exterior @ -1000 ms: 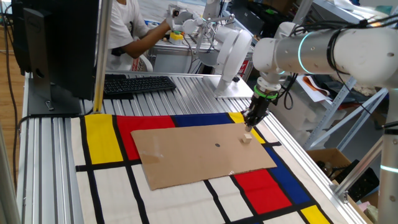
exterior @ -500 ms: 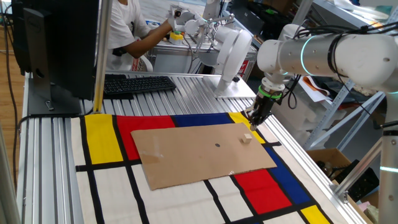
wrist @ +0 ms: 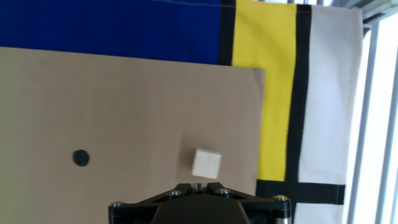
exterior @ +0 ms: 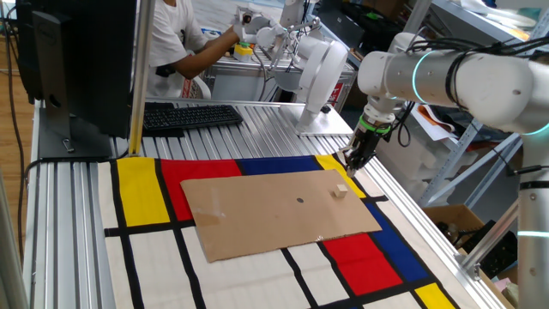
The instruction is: Hold a small block with the gripper and sweep it from left to right on the table
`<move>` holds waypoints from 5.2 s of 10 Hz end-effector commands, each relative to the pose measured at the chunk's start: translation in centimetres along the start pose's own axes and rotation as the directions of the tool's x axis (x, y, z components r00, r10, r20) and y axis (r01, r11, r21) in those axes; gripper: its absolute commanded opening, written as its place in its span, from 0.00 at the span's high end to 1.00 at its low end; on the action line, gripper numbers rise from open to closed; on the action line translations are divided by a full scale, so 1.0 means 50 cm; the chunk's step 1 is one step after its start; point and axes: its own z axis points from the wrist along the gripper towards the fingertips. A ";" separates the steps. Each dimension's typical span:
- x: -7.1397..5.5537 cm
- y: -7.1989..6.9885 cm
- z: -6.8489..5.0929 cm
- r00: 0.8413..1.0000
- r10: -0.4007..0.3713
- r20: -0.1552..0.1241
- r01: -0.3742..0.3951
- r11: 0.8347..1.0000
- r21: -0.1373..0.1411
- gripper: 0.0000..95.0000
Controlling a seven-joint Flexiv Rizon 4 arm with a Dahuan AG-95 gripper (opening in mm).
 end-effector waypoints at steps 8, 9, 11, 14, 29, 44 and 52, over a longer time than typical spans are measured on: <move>-0.017 -0.008 0.021 1.000 0.021 -0.005 -0.021 1.000 0.007 1.00; -0.017 -0.007 0.022 1.000 0.030 -0.009 -0.030 1.000 0.005 1.00; -0.018 -0.003 0.027 0.999 0.030 -0.013 -0.030 1.000 0.006 1.00; -0.021 0.000 0.040 0.999 0.033 -0.016 -0.033 0.999 0.004 1.00; -0.020 0.013 0.068 0.995 0.097 -0.032 -0.096 0.995 0.015 0.60; -0.010 0.011 0.099 0.978 0.202 -0.060 -0.197 0.978 0.074 0.60; -0.005 0.004 0.117 0.979 0.193 -0.066 -0.191 0.981 0.033 0.60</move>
